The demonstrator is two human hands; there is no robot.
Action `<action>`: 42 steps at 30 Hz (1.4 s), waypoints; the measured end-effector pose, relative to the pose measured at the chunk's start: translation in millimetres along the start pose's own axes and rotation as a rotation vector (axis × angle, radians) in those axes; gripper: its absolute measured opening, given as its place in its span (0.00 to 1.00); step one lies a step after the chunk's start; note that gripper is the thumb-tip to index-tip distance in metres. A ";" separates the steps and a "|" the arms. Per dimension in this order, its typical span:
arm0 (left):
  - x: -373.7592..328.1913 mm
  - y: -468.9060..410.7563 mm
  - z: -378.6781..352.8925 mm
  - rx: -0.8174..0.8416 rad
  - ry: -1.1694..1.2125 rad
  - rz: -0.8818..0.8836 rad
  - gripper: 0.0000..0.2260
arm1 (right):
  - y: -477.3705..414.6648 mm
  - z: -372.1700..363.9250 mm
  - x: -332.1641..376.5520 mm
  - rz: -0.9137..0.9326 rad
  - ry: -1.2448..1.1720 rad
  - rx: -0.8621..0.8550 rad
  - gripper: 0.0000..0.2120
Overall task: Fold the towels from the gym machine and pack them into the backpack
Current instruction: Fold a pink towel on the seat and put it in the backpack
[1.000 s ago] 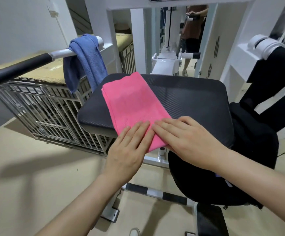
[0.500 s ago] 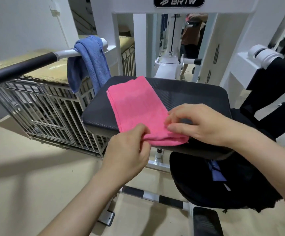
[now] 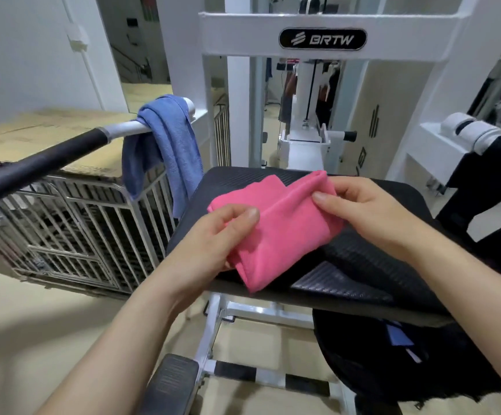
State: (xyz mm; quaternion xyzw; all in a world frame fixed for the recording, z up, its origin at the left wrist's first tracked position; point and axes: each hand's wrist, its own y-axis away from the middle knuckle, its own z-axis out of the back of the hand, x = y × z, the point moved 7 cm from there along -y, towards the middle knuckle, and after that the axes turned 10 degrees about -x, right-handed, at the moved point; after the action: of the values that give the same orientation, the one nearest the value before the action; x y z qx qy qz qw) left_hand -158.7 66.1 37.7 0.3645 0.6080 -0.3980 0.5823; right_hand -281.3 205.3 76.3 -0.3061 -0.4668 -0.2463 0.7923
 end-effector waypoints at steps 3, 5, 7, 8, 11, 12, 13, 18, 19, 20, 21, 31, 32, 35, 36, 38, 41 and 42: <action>2.2 -19.8 12.6 -0.039 0.022 0.045 0.30 | -29.9 -10.4 -10.6 -0.029 0.174 -0.138 0.12; -2.7 -39.8 25.4 -0.206 -0.045 -0.031 0.24 | -48.4 -15.0 -13.3 -0.047 0.260 -0.197 0.12; -5.3 -60.9 36.1 -0.340 -0.116 -0.112 0.18 | -65.8 -20.0 -20.5 -0.057 0.356 -0.215 0.14; -2.4 -71.2 39.5 -0.379 -0.153 -0.127 0.17 | -73.7 -23.0 -25.3 -0.055 0.443 -0.215 0.15; 14.8 -89.9 48.1 -0.424 -0.419 -0.123 0.14 | -90.2 -35.1 -41.1 -0.038 0.747 -0.199 0.18; 20.7 -93.5 51.3 -0.431 -0.502 -0.120 0.13 | -93.4 -39.5 -45.0 -0.034 0.818 -0.186 0.18; 22.7 -95.3 53.3 -0.438 -0.560 -0.124 0.12 | -96.0 -42.9 -47.8 -0.028 0.876 -0.172 0.19; 16.1 -98.9 61.0 -0.519 -0.680 -0.168 0.11 | -105.1 -51.5 -51.8 -0.051 1.019 -0.088 0.22; 15.3 -99.4 61.6 -0.529 -0.708 -0.176 0.12 | -107.7 -52.1 -52.6 -0.075 1.010 -0.065 0.22; 14.8 -100.2 60.8 -0.524 -0.748 -0.184 0.12 | -111.0 -51.4 -53.8 -0.107 0.994 -0.043 0.22; 13.9 -101.3 59.5 -0.512 -0.806 -0.196 0.12 | -114.4 -48.8 -56.3 -0.145 0.967 -0.030 0.23; 8.4 -96.7 58.5 -0.431 -1.105 -0.298 0.09 | -91.9 -38.3 -47.1 -0.206 1.074 -0.170 0.24; 8.5 -93.0 60.9 -0.398 -1.023 -0.252 0.07 | -92.2 -36.9 -46.7 -0.272 0.976 -0.088 0.24; 14.6 -72.0 59.3 -0.253 -0.675 -0.071 0.10 | -87.2 -36.7 -37.7 -0.356 0.816 0.141 0.17; 18.9 -61.2 56.2 -0.200 -0.534 -0.010 0.12 | -84.9 -40.7 -32.6 -0.341 0.803 0.203 0.13; 28.6 -40.0 50.6 -0.130 -0.344 0.071 0.14 | -86.8 -53.0 -19.2 -0.238 0.855 0.286 0.09; 33.3 -18.1 46.3 -0.146 -0.355 0.028 0.12 | -99.1 -82.8 10.1 0.088 1.069 0.186 0.04; 31.3 -13.9 47.2 -0.180 -0.467 -0.030 0.11 | -99.0 -92.9 20.8 0.225 1.133 0.076 0.04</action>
State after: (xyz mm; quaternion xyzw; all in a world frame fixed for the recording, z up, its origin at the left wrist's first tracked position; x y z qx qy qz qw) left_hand -153.3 16.7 7.1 0.2003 0.4953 -0.4244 0.7311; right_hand -284.4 68.2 85.1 -0.1456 0.0574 -0.2691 0.9503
